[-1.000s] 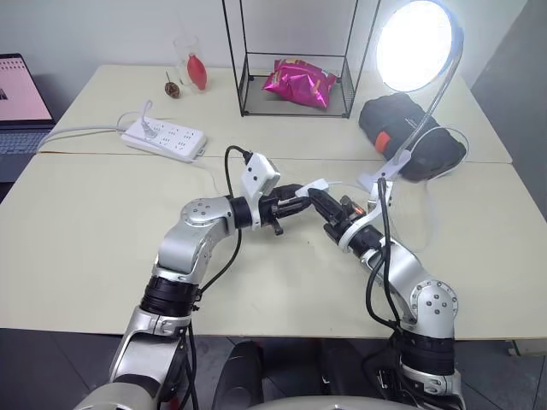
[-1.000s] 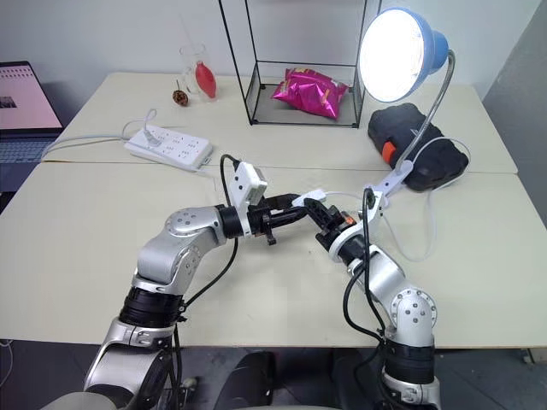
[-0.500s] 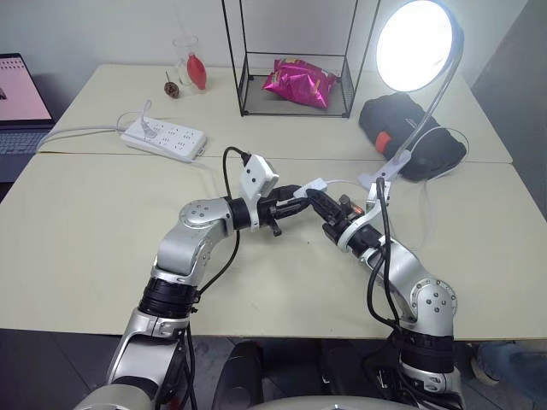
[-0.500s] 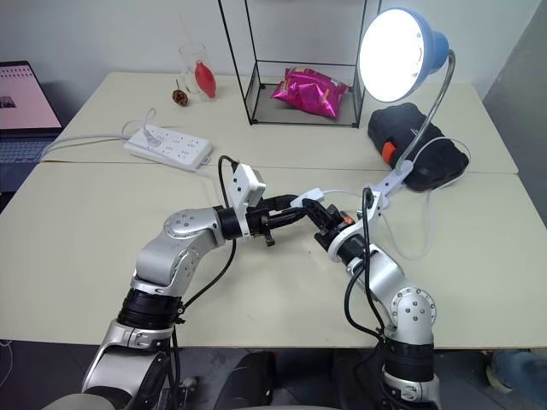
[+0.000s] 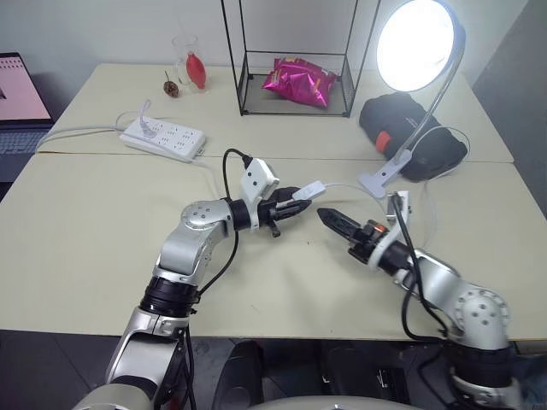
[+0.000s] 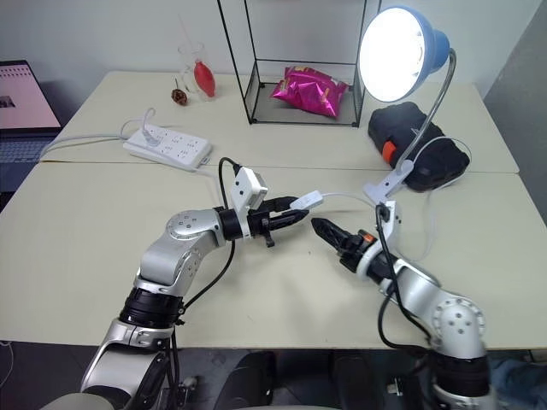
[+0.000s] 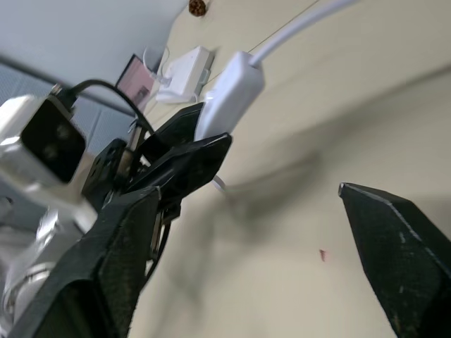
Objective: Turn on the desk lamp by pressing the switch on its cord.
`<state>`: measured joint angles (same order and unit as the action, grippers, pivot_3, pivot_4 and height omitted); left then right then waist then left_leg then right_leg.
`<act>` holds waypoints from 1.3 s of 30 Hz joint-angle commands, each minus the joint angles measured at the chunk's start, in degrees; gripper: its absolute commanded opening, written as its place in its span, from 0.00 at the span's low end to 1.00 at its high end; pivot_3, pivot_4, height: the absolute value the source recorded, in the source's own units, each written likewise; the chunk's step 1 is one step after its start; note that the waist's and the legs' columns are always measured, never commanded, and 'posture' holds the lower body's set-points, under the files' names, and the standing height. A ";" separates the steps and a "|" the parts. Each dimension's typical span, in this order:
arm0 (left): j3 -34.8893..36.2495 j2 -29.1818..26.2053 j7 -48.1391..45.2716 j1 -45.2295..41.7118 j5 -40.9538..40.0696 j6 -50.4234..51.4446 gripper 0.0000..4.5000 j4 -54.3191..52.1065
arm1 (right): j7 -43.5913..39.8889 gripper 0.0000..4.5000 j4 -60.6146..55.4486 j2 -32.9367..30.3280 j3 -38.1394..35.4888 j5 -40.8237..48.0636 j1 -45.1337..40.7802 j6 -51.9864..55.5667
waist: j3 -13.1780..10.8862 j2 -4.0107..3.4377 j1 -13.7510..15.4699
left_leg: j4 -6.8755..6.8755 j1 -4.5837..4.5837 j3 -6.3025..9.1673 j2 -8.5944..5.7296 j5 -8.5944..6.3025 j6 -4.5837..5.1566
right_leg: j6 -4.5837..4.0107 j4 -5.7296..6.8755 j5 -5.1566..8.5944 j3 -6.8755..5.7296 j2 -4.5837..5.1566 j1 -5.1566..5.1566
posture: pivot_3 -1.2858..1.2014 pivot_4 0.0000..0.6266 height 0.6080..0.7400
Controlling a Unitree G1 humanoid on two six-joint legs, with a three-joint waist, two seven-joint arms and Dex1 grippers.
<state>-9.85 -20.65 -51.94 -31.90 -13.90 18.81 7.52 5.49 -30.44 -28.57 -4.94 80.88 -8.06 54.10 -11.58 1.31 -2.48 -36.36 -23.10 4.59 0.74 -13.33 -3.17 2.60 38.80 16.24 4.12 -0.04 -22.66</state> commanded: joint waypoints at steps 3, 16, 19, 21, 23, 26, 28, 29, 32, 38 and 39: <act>-2.97 0.12 -2.97 -3.13 4.60 -9.43 0.25 9.48 | -23.06 1.00 -9.01 -20.25 7.33 -22.96 -3.49 -3.99 | 0.00 0.00 -0.02 | 0.00 0.00 -0.02 -0.02 0.00 0.00 | 0.01 -0.03 0.00 0.00 0.00 -0.01 | 0.52 0.24 1.00; -4.11 1.59 -4.80 -7.20 10.43 -22.02 0.25 25.93 | -43.12 1.00 -3.26 -29.33 5.47 -39.54 -8.27 -13.28 | 0.00 0.04 0.65 | 0.00 -0.11 0.00 -0.03 0.00 0.00 | 0.05 -0.16 -0.01 -0.05 0.06 -0.02 | 0.52 0.24 1.00; -4.09 2.06 -5.27 -7.81 10.92 -23.12 0.25 27.83 | -44.81 1.00 -1.90 -28.99 5.65 -41.82 -9.08 -14.13 | 0.00 0.04 0.72 | -0.02 -0.10 0.00 -0.05 0.00 0.00 | 0.05 -0.12 -0.01 -0.05 0.08 0.00 | 0.52 0.24 1.00; -3.87 2.34 -4.74 -8.09 11.18 -23.61 0.32 28.78 | -45.74 1.00 -1.20 -28.65 5.70 -42.84 -9.65 -14.40 | 0.00 0.04 0.74 | -0.07 -0.09 0.00 -0.06 0.00 0.00 | 0.08 -0.10 -0.03 -0.05 0.09 0.00 | 0.52 0.24 1.00; -3.73 2.55 -4.56 -8.26 11.31 -24.07 0.43 29.40 | -46.53 1.00 -0.65 -28.41 5.76 -43.61 -10.16 -14.56 | 0.00 0.04 0.75 | -0.13 -0.08 0.01 -0.06 0.00 0.00 | 0.09 -0.08 -0.03 -0.06 0.09 0.04 | 0.52 0.24 1.00; -3.20 2.67 -4.42 -8.17 11.20 -24.21 0.56 29.21 | -47.83 1.00 -0.20 -28.30 5.80 -44.77 -10.49 -14.70 | 0.00 0.04 0.74 | -0.27 -0.09 0.01 -0.06 0.00 0.00 | 0.10 -0.03 -0.04 -0.05 0.09 0.06 | 0.52 0.24 1.00; -2.50 2.27 -4.59 -7.77 10.70 -23.77 0.64 27.68 | -48.66 1.00 0.12 -28.23 5.75 -45.47 -10.62 -14.81 | 0.00 0.04 0.75 | -0.29 -0.09 0.01 -0.06 0.00 0.00 | 0.11 -0.02 -0.04 -0.05 0.09 0.07 | 0.52 0.24 1.00; -2.27 2.06 -4.71 -7.60 10.52 -23.57 0.69 27.00 | -48.96 1.00 0.22 -28.16 5.71 -45.73 -10.66 -14.82 | 0.00 0.04 0.75 | -0.29 -0.09 0.02 -0.06 0.00 0.00 | 0.11 -0.02 -0.04 -0.05 0.09 0.07 | 0.52 0.24 1.00; -0.37 0.42 -3.81 -6.27 9.15 -21.41 0.83 20.99 | -50.27 1.00 0.79 -28.07 5.55 -46.67 -10.69 -15.06 | -0.01 0.04 0.65 | -0.30 -0.09 0.02 -0.06 0.00 0.00 | 0.09 0.03 -0.05 -0.05 0.09 0.06 | 0.52 0.24 1.00; 5.96 -5.22 -0.54 -1.86 5.60 -12.41 0.93 5.16 | -53.40 1.00 4.97 -28.88 4.95 -51.70 -10.10 -19.76 | -0.01 0.03 0.59 | -0.31 -0.06 0.04 -0.02 0.00 0.00 | 0.07 0.12 -0.07 -0.06 0.08 0.03 | 0.52 0.24 1.00; 7.02 -6.89 -0.72 -0.59 4.61 -9.24 0.93 1.51 | -54.03 1.00 6.03 -28.66 4.43 -52.14 -10.10 -20.80 | -0.01 0.03 0.61 | -0.31 -0.04 0.03 -0.02 0.00 0.00 | 0.07 0.14 -0.07 -0.05 0.09 0.04 | 0.52 0.24 1.00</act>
<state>-5.23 -25.89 -53.13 -33.62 -6.88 5.58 15.47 -47.18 -24.85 -56.84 1.98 29.96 -17.56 36.09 -11.59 1.34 -1.87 -36.70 -23.13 4.62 0.72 -13.33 -3.18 2.67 38.94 16.18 4.08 0.06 -22.61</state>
